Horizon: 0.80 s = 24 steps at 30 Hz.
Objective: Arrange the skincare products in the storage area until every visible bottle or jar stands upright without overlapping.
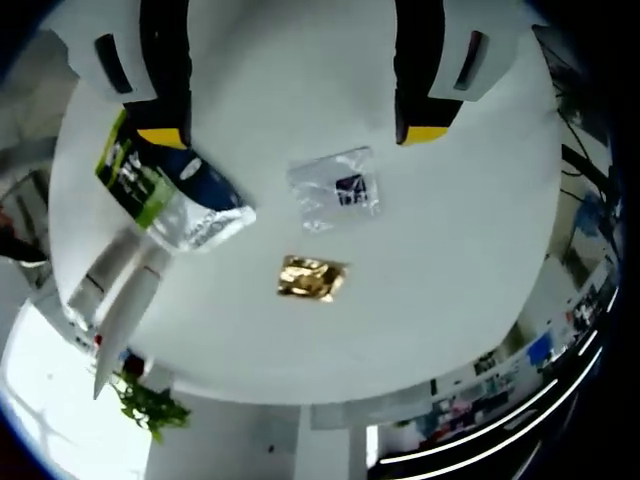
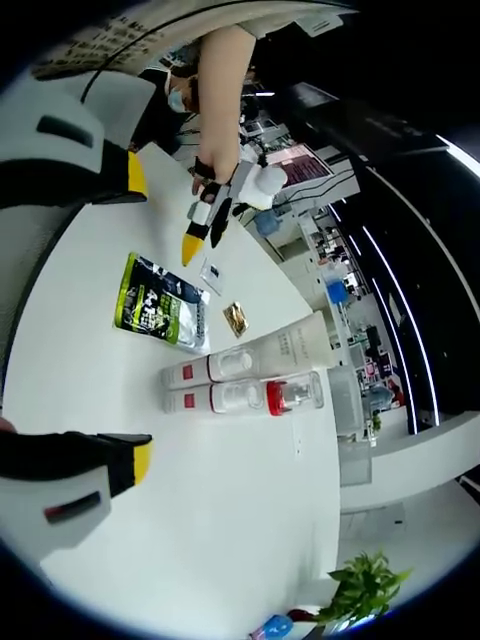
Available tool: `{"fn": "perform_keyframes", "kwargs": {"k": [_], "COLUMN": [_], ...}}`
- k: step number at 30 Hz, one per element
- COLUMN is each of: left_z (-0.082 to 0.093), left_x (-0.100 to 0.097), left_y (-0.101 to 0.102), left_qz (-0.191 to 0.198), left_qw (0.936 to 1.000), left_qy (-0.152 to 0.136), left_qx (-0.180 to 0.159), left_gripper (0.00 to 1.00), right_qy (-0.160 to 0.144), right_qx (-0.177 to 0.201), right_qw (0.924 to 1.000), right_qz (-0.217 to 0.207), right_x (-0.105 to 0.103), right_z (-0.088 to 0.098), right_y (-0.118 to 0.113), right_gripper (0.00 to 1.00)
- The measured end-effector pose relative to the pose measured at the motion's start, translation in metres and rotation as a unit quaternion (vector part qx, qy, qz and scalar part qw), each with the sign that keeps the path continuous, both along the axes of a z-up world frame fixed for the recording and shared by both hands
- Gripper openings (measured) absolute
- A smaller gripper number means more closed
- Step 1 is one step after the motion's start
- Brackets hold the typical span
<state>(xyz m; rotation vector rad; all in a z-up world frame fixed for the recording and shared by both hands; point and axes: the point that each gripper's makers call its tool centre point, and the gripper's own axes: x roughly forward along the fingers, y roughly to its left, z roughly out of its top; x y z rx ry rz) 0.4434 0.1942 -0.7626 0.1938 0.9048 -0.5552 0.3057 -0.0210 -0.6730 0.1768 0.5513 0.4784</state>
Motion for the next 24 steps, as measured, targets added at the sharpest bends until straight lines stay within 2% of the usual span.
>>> {"fn": "perform_keyframes", "kwargs": {"k": [16,24], "left_z": [-0.005,-0.01], "left_x": [0.023,0.028], "left_y": [-0.005,-0.005], "left_qz": [-0.002,0.0], "left_qw": [0.9997,0.9993], "left_qy": [0.012,0.021], "left_qx": [0.02,0.032], "left_gripper": [0.7,0.6], "right_qy": [0.001,0.001], "right_qx": [0.002,0.003], "right_qw": [0.9999,0.9999], "right_qz": [-0.01,-0.014], "right_x": [0.001,0.002], "right_z": [0.0,0.001], "right_y": [-0.003,-0.004], "right_gripper": [0.95,0.95]}}
